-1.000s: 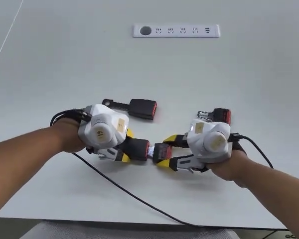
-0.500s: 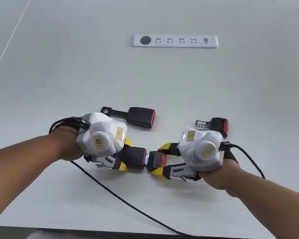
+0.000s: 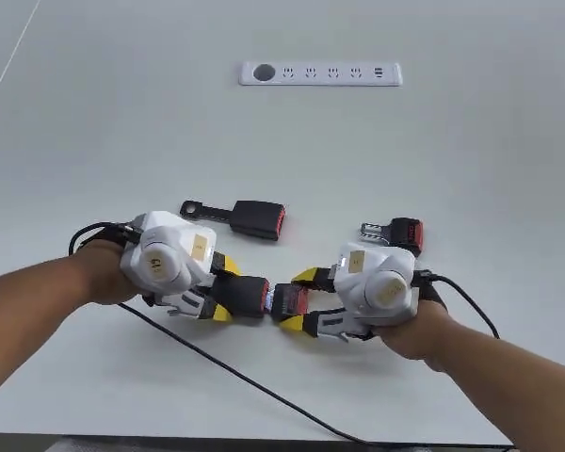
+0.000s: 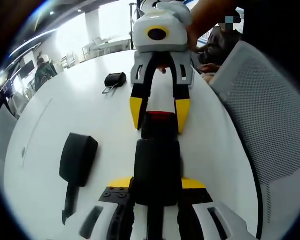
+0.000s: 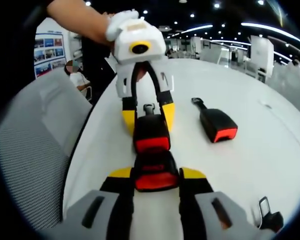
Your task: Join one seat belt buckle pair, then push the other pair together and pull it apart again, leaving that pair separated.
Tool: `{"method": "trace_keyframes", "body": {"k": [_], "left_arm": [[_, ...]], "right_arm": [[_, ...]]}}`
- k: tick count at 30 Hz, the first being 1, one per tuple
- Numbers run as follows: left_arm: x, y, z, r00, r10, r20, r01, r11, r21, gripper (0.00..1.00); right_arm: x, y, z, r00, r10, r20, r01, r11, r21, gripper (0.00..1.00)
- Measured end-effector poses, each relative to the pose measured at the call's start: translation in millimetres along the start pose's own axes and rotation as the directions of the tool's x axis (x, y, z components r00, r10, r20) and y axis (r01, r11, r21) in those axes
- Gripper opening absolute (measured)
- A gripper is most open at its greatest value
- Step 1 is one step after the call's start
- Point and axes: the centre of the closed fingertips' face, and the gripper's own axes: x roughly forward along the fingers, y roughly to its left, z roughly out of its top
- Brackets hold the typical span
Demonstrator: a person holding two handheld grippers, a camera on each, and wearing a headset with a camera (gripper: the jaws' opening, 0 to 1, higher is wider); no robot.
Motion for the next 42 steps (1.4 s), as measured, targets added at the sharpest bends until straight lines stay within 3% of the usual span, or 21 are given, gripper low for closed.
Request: {"method": "trace_keyframes", "body": {"k": [8, 13, 16, 26, 42], "left_arm": [[-0.5, 0.1, 2.1, 0.9977, 0.006, 0.068, -0.004, 1.000, -0.029, 0.33], [-1.4, -1.3, 6.0, 0.9937, 0.004, 0.112, 0.004, 0.998, -0.068, 0.33], [-1.8, 0.1, 4.8, 0.9924, -0.002, 0.123, 0.010, 0.998, -0.061, 0.33], [-1.7, -1.6, 8.3, 0.9890, -0.002, 0.148, 0.013, 0.997, -0.073, 0.33], [-1.9, -2.2, 10.4, 0.9898, 0.004, 0.142, 0.005, 0.998, -0.066, 0.33]], "right_arm": [[-1.6, 2.0, 0.1, 0.9994, -0.017, 0.031, 0.018, 1.000, -0.025, 0.33], [-3.2, 1.3, -0.3, 0.9984, -0.017, 0.054, 0.018, 1.000, -0.007, 0.32], [-3.6, 0.6, -0.9, 0.9981, -0.013, 0.060, 0.013, 1.000, 0.004, 0.32], [-4.8, 0.7, -1.4, 0.9963, -0.025, 0.083, 0.024, 1.000, 0.018, 0.32], [-5.1, 0.8, -1.0, 0.9957, -0.027, 0.088, 0.026, 1.000, 0.018, 0.33]]}}
